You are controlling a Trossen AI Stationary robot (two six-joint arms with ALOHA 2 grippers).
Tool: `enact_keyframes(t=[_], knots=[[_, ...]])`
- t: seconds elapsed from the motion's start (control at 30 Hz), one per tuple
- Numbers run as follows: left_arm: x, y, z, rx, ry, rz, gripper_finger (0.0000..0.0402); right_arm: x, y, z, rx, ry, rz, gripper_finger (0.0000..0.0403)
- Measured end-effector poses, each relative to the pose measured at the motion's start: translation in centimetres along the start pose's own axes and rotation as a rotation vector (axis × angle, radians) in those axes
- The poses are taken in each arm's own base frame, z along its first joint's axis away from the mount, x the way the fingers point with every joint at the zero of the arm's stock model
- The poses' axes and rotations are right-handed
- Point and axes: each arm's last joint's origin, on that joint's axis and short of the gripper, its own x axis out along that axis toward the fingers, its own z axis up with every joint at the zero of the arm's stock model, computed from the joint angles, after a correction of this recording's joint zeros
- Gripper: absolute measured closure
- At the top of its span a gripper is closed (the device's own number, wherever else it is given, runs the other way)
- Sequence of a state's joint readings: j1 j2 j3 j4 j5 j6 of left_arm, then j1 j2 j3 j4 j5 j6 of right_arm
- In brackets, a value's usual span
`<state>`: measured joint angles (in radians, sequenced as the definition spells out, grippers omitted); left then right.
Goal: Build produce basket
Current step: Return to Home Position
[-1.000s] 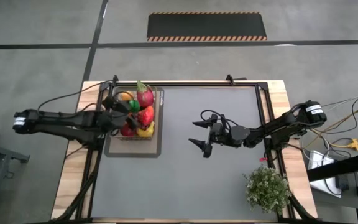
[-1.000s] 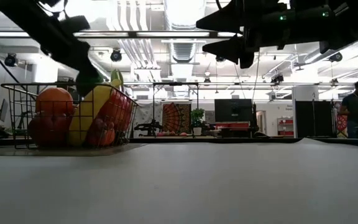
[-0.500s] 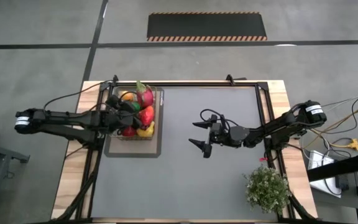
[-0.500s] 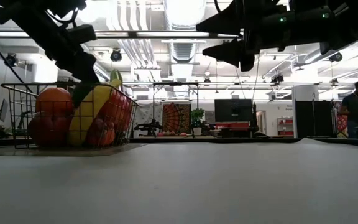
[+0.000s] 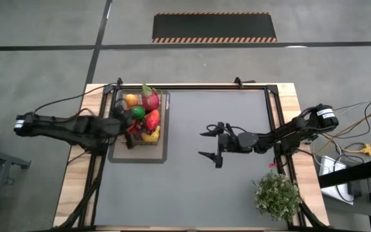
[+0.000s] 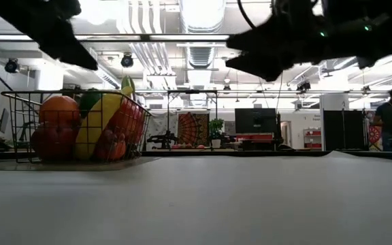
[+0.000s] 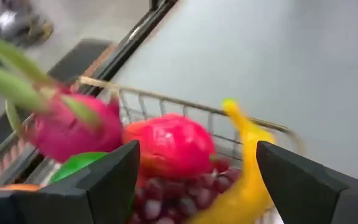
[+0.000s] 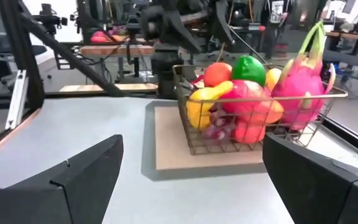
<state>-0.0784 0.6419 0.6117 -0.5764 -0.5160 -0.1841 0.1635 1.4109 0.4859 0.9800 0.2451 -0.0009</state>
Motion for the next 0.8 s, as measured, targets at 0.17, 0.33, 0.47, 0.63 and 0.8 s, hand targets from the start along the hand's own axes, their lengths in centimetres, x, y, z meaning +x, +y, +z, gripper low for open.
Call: enact_keyframes(t=[0.17,0.33,0.47,0.63,0.8], knots=[[-2.3,0.4,-1.2,0.099,-0.173,-0.101,0.01,-1.7,-0.4,-1.7,-0.039,-0.018,0.009,0.0047],[-3.1,0.9,-2.3,0.014,-0.41,-0.224,0.01,-3.3,-2.1,-2.1,-0.062,-0.103,-0.014,0.0067],[-3.3,1.2,-3.2,0.016,-0.54,-0.216,0.01,-4.5,-3.6,-2.1,-0.062,-0.137,-0.031,0.0076],[-2.6,1.3,-5.3,0.11,-0.576,-0.185,0.01,-6.2,-5.9,-1.7,-0.064,-0.175,-0.085,0.0077],[-1.8,1.1,-6.6,0.132,-0.583,-0.168,0.01,-8.2,-6.6,-1.4,-0.098,-0.222,-0.085,0.0077]])
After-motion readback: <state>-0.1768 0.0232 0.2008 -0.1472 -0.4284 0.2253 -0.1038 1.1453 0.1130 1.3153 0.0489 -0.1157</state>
